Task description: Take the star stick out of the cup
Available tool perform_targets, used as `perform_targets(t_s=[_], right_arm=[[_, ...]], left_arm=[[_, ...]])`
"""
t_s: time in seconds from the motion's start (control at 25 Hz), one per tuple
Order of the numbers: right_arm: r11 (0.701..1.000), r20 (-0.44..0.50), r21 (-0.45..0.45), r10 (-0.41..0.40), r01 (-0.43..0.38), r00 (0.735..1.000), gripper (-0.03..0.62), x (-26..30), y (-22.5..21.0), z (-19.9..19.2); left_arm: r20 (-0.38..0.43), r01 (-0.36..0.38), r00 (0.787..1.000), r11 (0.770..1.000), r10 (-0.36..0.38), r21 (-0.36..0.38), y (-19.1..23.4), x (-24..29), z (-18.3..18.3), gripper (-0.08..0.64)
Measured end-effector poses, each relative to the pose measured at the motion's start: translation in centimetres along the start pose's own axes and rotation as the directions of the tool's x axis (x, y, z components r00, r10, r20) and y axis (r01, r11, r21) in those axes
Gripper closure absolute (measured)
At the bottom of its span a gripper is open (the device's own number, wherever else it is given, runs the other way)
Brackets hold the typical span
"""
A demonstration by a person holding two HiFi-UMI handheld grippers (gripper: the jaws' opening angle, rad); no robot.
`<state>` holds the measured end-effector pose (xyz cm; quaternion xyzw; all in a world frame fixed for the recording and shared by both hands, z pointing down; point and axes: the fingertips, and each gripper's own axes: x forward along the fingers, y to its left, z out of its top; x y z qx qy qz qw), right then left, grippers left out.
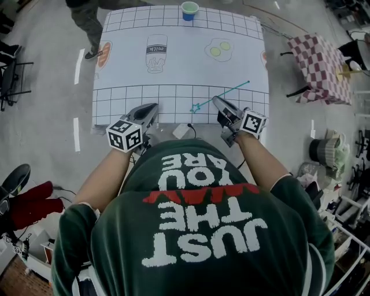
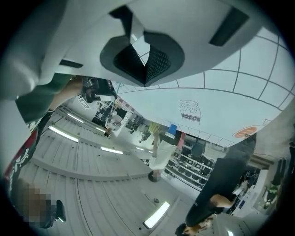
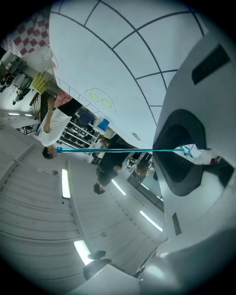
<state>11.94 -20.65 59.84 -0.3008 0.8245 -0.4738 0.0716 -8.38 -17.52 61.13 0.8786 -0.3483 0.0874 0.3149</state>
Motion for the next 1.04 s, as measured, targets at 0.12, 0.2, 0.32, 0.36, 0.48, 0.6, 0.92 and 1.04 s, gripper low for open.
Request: perform_targets(t_s=[0.12,0.2,0.32,0.36,0.48,0.6,0.92,1.04], right_arm=[[1.000,0.001,-0.005,-0.001,0.001,1.000,0.549,-0.02,-0.02,0.15],[1.000,0.006,-0.003,0.004,-0.004,1.000,0.549,0.00,0.05,0.28],[1.000,0.007,0.002,0.012,-0.012,1.000,0.549,-0.04,0.10,0.31],[1.000,0.007,0.002,0.013,-0.013,1.000,0.549,-0.07,0.08,0.29],[1.000,0.006,-0.002,0.021,-0.021,1.000,0.549,-0.07,0.21,0.33],[1.000,0.004,-0.002,0.012,-0.012,1.000,0.549,-0.23,0.18,0.33],[1.000,0.006,-0.005,0.007,-0.007,1.000,0.551,-0.28,-0.05,0.64],[1.000,0.012,0.001,0.010,-0.010,1.000,0.549,-0.26,-0.11,0.70]], left_arm=[[0.005,0.001,1.000,1.000,-0.001,-0.002,0.07,0.05,0.34,0.560],[0.010,0.000,1.000,1.000,0.000,-0.006,0.12,0.03,0.57,0.560],[0.012,-0.001,1.000,1.000,0.001,-0.005,0.12,-0.02,0.65,0.560],[0.012,-0.001,1.000,1.000,0.001,-0.003,0.14,-0.04,0.62,0.560],[0.012,-0.004,1.000,1.000,0.004,-0.001,0.28,-0.17,0.59,0.560],[0.012,-0.003,1.000,1.000,0.003,0.002,0.17,-0.34,0.69,0.560],[0.011,-0.005,1.000,1.000,0.005,0.007,0.21,-0.35,0.84,0.560],[0.009,-0.004,1.000,1.000,0.004,0.010,0.22,-0.25,0.83,0.560]])
